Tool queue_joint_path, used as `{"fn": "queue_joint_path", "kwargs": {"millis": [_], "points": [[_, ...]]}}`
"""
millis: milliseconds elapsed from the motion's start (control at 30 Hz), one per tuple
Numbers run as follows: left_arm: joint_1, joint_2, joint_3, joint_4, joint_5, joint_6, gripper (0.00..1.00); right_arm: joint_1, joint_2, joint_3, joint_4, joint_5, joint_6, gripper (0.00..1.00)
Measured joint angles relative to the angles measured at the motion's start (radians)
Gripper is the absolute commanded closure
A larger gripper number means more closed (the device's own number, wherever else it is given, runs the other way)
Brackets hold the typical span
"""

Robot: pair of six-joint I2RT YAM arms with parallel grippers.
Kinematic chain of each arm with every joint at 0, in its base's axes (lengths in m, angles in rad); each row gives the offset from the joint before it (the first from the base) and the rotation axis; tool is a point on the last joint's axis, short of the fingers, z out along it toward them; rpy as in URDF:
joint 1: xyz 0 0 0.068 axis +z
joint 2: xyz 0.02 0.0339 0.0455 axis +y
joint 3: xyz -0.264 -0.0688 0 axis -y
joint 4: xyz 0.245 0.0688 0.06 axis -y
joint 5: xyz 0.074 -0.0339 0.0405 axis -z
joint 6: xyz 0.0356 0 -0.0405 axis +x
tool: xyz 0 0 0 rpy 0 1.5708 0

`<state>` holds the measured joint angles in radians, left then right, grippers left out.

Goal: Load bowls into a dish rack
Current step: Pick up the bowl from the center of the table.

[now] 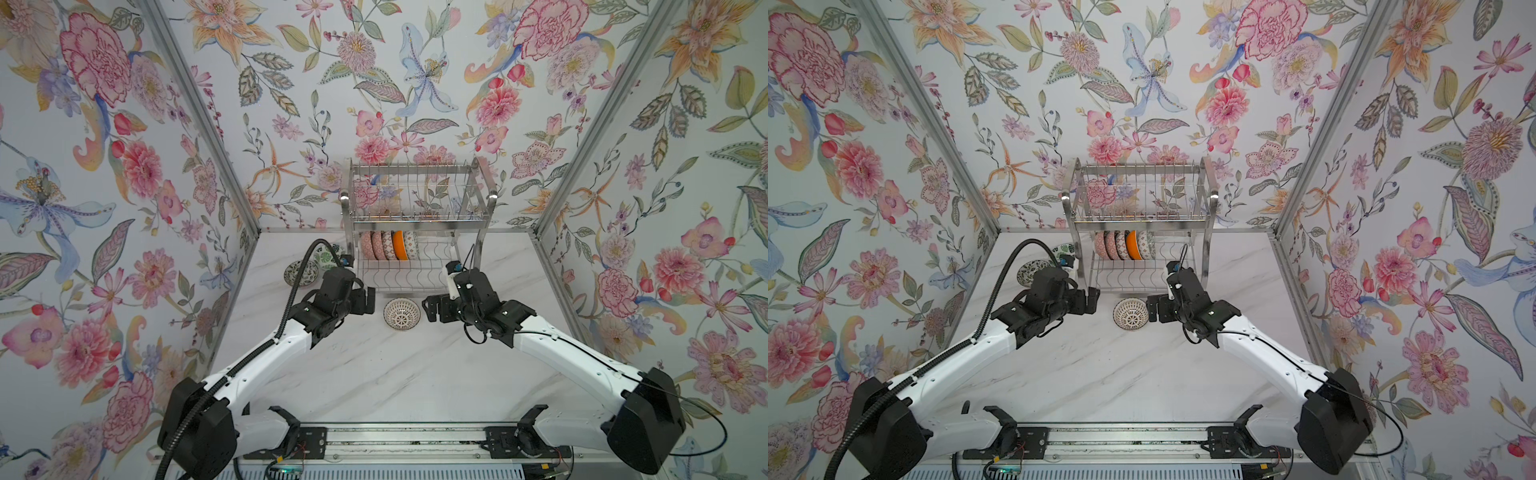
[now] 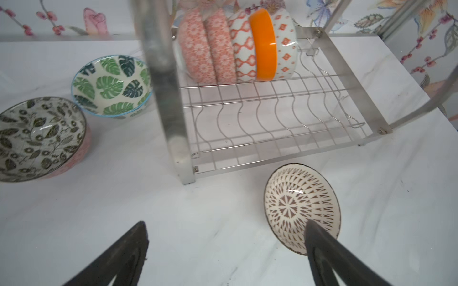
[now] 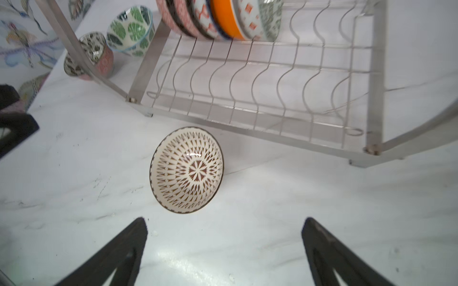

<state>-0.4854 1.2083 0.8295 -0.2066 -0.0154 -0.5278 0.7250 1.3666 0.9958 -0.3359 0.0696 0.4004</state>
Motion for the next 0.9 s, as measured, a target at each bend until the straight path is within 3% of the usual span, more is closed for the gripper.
{"fn": "queue_joint_path", "kwargs": {"millis": [67,267,500,700,900], "points": [[0.065,-0.037,-0.092,0.040,0.055,-0.032,0.01,0.053,0.080,0.032,0.010,0.002,0.015,0.01],[0.152,-0.068,-0.248,0.126,0.195,-0.110,0.01,0.174,0.293,0.156,0.018,0.001,0.055,0.20],[0.178,-0.077,-0.277,0.180,0.264,-0.135,0.01,0.219,0.488,0.315,-0.020,0.026,0.066,0.40],[0.180,-0.085,-0.278,0.187,0.274,-0.135,0.01,0.220,0.576,0.369,-0.076,0.081,0.059,0.55],[0.180,-0.084,-0.278,0.194,0.275,-0.135,0.01,0.220,0.636,0.408,-0.106,0.105,0.045,0.76]]}}
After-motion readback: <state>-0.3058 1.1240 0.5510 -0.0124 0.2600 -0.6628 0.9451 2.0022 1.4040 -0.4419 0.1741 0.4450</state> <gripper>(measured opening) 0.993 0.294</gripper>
